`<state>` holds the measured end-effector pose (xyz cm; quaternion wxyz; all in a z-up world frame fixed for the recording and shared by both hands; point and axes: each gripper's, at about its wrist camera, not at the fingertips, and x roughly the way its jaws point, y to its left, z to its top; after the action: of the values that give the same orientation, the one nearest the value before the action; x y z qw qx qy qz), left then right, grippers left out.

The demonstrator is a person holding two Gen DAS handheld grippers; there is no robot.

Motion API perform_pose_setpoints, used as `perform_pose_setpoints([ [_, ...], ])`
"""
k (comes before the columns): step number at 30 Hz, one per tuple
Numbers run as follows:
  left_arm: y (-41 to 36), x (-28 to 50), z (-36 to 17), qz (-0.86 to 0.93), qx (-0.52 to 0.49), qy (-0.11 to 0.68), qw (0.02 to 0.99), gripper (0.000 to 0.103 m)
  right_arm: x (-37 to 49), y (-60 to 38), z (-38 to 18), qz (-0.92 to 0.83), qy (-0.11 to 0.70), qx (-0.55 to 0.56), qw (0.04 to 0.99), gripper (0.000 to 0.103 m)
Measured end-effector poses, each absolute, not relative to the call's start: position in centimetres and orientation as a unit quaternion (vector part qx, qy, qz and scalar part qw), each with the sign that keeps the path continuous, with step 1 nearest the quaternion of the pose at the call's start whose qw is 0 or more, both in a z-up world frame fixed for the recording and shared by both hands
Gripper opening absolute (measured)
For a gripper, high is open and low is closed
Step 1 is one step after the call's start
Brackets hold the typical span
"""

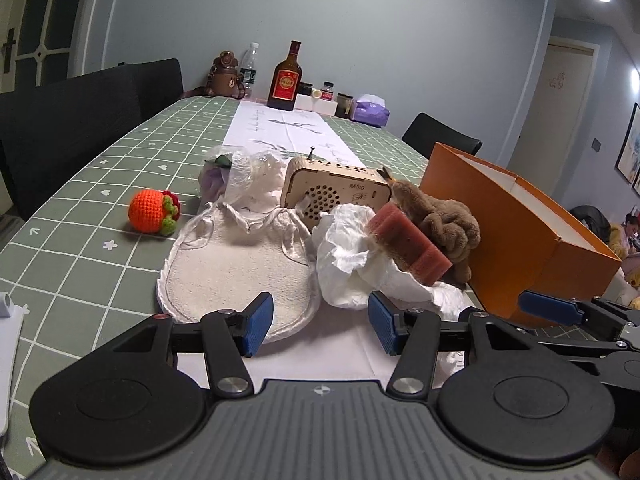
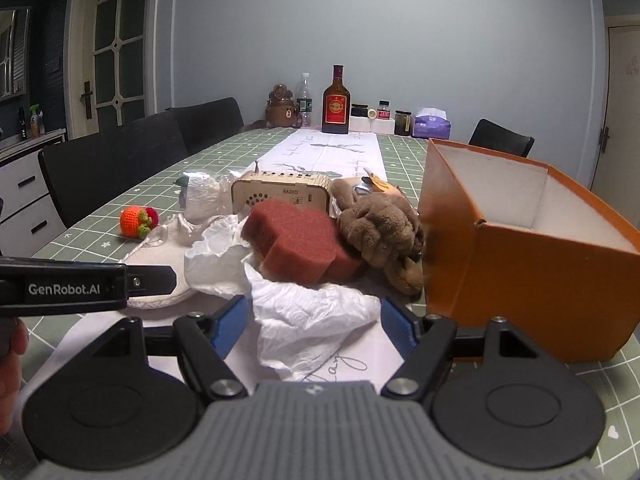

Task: Organize soft objects
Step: 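Move both open tools back over the pile of soft items, then grasp the crumpled white plastic bag with the right tool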

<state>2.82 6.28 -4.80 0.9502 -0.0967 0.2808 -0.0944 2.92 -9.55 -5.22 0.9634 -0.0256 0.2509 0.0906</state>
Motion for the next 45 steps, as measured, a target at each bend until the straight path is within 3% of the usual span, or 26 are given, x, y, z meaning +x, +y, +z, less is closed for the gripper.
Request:
perform_pose_setpoints([
  [11,5.8,4.8,-5.4,-0.081,-0.045,0.307,0.947,0.064,5.8,-9.2,-4.1,0.104,0.249,-0.016,0.963,0.073],
  [22,4.2,6.8,-7.5,-0.057,0.072,0.347,0.933,0.070,8.8,-8.4,-7.1,0.125,0.307,-0.015,0.943,0.081],
  [26,4.5,7.2,-7.5,-0.055,0.061,0.352,0.932,0.070,10.3,-8.6,-8.2,0.132,0.324,0.003,0.937,0.081],
  [30,4.4,7.1,-7.4,-0.064,0.060,0.352,0.932,0.059,10.7,-8.3,-8.8,0.127,0.324,-0.013,0.938,0.055],
  [33,3.9,7.1,-7.3,-0.068,0.065,0.350,0.932,0.043,10.6,-8.1,-8.8,0.111,0.318,-0.044,0.940,0.025],
  [35,3.6,7.1,-7.3,-0.068,0.070,0.347,0.933,0.026,10.6,-8.3,-8.7,0.113,0.318,-0.048,0.940,0.013],
  [36,3.5,7.1,-7.3,-0.062,0.072,0.347,0.933,0.022,10.6,-8.4,-8.6,0.116,0.321,-0.047,0.939,0.007],
  [38,3.7,7.1,-7.2,-0.053,0.070,0.348,0.933,0.009,10.5,-8.8,-7.9,0.128,0.322,-0.040,0.937,0.005],
  [45,5.7,5.7,-4.6,-0.048,0.000,0.319,0.946,0.005,8.2,-9.5,-4.3,0.161,0.300,-0.015,0.940,0.005],
])
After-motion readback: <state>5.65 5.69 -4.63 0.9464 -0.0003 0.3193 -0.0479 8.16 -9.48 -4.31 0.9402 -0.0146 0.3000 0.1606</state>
